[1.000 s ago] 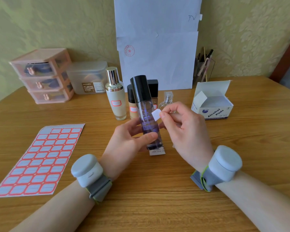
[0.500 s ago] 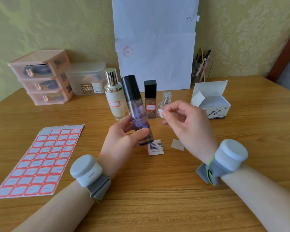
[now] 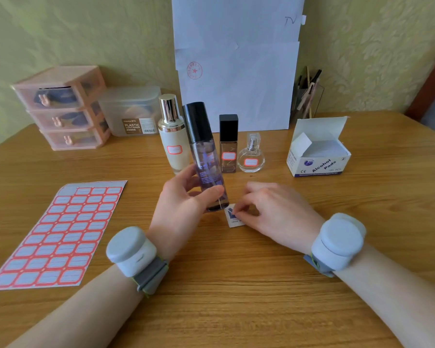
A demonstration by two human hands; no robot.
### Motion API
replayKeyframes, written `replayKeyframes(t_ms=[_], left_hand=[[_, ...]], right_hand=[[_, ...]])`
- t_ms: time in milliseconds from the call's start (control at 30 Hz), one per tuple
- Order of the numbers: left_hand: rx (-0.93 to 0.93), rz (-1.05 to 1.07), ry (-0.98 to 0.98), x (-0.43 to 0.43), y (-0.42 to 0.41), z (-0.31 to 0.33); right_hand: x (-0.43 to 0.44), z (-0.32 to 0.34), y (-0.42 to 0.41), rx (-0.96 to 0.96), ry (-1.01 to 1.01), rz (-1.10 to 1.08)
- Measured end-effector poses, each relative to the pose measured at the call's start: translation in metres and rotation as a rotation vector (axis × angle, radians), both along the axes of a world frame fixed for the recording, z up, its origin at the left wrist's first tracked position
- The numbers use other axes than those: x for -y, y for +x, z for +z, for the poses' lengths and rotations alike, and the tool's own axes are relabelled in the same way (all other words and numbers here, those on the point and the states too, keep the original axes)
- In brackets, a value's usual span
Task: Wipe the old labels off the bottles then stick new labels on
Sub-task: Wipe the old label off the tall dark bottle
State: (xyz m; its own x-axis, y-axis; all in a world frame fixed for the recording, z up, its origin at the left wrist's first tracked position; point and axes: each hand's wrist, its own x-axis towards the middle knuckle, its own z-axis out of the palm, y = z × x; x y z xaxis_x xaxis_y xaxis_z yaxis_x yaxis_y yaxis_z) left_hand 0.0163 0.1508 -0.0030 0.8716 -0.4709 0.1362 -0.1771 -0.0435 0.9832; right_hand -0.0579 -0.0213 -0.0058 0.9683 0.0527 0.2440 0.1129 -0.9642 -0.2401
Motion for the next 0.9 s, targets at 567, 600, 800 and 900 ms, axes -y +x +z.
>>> replayKeyframes(t_ms=[567,600,800,900], left_hand=[[0.035,-0.032,0.03,0.001,-0.004,0.002],[0.037,-0.038,0.028,0.001,-0.005,0.002],[0.034,-0.083,0.04,0.001,-0.004,0.002],[0.03,-0.1,0.052,0.001,-0.004,0.0]], right_hand=[[0.005,0.003,0.0,0.014,0.202,-0.038],[0.005,0.005,0.0,0.02,0.227,-0.04],[0.024,0.017,-0.003,0.026,0.276,-0.122],[0.046,0.025,-0.005,-0.048,0.265,-0.213]])
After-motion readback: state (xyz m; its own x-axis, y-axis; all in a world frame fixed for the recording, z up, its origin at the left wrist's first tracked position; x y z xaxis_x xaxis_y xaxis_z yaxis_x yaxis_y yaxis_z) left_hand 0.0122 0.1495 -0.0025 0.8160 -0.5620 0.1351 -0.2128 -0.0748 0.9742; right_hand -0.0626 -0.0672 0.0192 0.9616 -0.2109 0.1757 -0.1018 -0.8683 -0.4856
